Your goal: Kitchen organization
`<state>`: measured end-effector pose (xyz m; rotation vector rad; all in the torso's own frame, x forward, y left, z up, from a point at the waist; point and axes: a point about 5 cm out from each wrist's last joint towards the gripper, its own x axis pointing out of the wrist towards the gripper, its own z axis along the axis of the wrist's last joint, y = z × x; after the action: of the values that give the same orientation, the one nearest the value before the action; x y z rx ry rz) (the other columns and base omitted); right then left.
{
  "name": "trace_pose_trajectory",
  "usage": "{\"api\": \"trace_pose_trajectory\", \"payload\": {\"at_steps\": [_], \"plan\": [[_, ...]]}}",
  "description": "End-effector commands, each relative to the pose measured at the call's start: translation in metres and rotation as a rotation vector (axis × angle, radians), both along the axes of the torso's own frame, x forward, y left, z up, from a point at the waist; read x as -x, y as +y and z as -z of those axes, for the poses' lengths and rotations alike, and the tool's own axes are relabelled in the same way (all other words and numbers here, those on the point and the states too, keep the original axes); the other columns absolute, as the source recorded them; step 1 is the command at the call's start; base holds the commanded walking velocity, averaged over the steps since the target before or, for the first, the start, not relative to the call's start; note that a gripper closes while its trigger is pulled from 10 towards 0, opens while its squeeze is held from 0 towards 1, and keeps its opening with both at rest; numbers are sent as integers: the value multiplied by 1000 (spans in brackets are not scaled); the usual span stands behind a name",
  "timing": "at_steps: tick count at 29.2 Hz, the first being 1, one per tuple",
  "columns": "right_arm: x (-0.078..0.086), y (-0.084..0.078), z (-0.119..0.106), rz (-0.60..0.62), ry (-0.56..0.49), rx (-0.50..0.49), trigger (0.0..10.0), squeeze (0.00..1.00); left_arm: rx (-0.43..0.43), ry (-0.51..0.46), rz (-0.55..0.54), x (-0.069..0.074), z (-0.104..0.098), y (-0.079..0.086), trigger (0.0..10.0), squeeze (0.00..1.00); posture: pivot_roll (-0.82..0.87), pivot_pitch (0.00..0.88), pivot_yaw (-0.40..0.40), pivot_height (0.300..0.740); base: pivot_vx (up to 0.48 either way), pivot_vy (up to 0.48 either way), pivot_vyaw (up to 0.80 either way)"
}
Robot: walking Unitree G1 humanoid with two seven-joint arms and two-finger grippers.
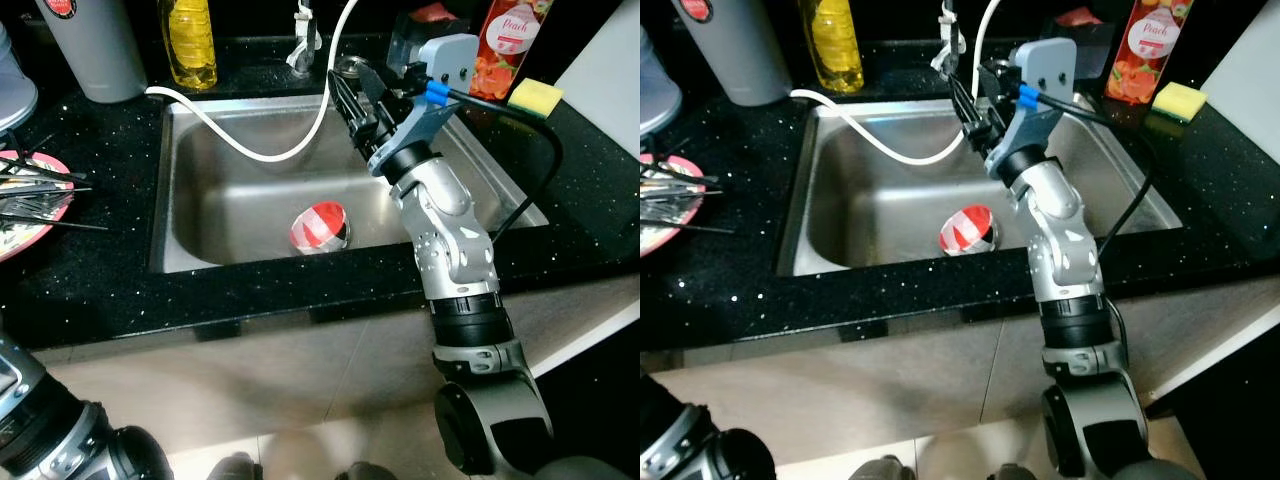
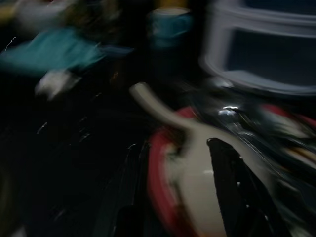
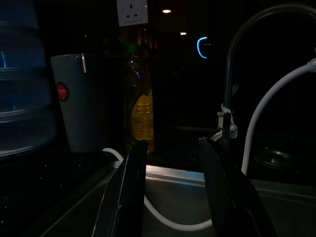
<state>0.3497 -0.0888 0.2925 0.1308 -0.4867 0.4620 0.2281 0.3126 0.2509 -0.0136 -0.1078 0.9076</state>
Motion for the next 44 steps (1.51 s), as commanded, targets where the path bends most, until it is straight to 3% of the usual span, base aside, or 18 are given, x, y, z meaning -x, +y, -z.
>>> {"api": "trace_pose_trajectory", "payload": {"at_steps": [1, 4, 6, 7, 8, 9, 10, 12, 16, 18, 20, 23, 36, 44], "plan": [[0, 0, 1, 9, 5, -14, 10000, 0, -200, 8, 116, -12, -17, -18, 10000, 0, 109, 51, 0, 740, 0, 0, 0], [-1, -4, 4, 34, 13, -26, 10000, 0, -413, 29, 294, -28, -27, -46, 10000, 0, 98, 32, 9, 740, 0, 0, 0], [-2, -9, 5, 73, 23, -41, 10000, 0, -461, 20, 435, -38, -33, -66, 10000, 0, 96, 23, 14, 740, 0, 0, 0], [-2, -9, 5, 73, 23, -41, 10000, 0, -461, 20, 435, -38, -33, -66, 10000, 0, 96, 23, 14, 740, 0, 0, 0], [-4, -13, 6, 110, 27, -50, 10000, 0, -479, 0, 554, -45, -37, -83, 10000, 0, 89, 9, 31, 740, 0, 0, 0], [-5, -17, 7, 142, 29, -58, 10000, 0, -477, -17, 671, -49, -40, -100, 10000, 0, 85, 7, 35, 740, 0, 0, 0], [-5, -17, 7, 142, 29, -58, 10000, 0, -477, -17, 671, -49, -40, -100, 10000, 0, 85, 7, 35, 740, 0, 0, 0], [-5, -24, 7, 190, 18, -60, 10000, 0, -436, -73, 848, -54, -44, -126, 10000, 0, 60, 0, 54, 740, 0, 0, 0], [-1, -33, 9, 250, -4, -38, 10000, 0, -352, -148, 1053, -56, -38, -159, 10000, 0, 34, 0, 61, 740, 0, 0, 0], [1, -38, 11, 278, -4, -37, 10000, 0, -379, -171, 1173, -51, -35, -182, 10000, 0, 27, 0, 65, 740, 0, 0, 0], [1, -41, 11, 297, -8, -38, 10000, 0, -370, -184, 1230, -50, -33, -194, 10000, 0, 6, 0, 74, 740, 0, 0, 0], [3, -45, 10, 321, -22, -39, 10000, 0, -318, -205, 1277, -50, -31, -204, 10000, 0, -1, 0, 76, 740, 0, 0, 0], [2, -37, 13, 287, 3, -27, 10000, 0, -309, -211, 1203, -51, -29, -202, 10000, 0, 19, 0, 52, 740, 0, 0, 0], [-1, -37, 14, 297, 26, -19, 10000, 0, -309, -195, 1193, -52, -27, -201, 10000, 0, 28, 0, 55, 740, 0, 0, 800]]}}
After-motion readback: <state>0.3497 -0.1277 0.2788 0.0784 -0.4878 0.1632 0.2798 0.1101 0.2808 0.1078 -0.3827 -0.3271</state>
